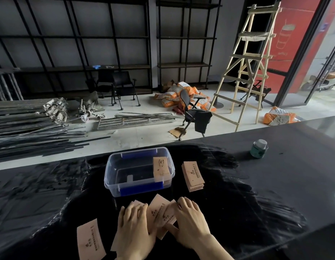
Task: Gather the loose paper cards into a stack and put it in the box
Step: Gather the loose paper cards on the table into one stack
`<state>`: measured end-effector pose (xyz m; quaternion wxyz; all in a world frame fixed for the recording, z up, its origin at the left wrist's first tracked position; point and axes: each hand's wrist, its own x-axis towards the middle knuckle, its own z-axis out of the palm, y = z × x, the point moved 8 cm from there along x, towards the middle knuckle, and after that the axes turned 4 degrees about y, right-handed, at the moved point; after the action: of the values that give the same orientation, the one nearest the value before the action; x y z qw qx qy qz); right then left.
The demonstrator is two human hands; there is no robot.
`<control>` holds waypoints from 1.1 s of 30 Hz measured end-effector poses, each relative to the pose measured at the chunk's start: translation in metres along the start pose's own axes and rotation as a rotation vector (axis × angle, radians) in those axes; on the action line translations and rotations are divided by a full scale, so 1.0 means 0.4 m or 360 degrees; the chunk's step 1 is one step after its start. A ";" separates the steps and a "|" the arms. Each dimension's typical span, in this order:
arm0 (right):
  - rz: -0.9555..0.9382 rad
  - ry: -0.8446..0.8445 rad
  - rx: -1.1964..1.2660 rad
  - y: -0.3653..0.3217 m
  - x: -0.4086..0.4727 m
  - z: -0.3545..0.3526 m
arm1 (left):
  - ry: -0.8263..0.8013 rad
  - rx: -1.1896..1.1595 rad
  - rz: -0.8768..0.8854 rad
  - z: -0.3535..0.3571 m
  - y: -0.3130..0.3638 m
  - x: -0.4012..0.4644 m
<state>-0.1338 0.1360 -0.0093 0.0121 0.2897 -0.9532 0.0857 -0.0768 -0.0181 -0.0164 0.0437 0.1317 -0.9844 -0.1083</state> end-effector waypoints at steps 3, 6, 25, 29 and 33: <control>-0.0047 -0.0108 0.0042 0.003 -0.001 0.027 | -0.0111 0.0149 0.0101 0.024 0.031 0.006; -0.0059 -0.0166 0.0104 0.013 -0.005 0.038 | -0.0092 0.0075 0.0103 0.022 0.033 0.003; -0.0174 0.0164 0.0180 0.024 0.027 -0.032 | 0.0058 -0.0853 -0.0232 -0.039 -0.030 0.041; -0.0146 0.0153 0.0286 0.017 0.014 -0.036 | 0.0110 -0.0907 -0.0149 -0.059 -0.026 0.048; -0.0132 0.0130 0.0356 0.019 0.000 -0.041 | 0.0164 -0.1016 -0.0147 -0.067 -0.068 0.055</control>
<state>-0.1384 0.1452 0.0058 0.0222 0.3247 -0.9236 0.2025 -0.0883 -0.0549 0.0047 0.1277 0.1611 -0.8902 -0.4066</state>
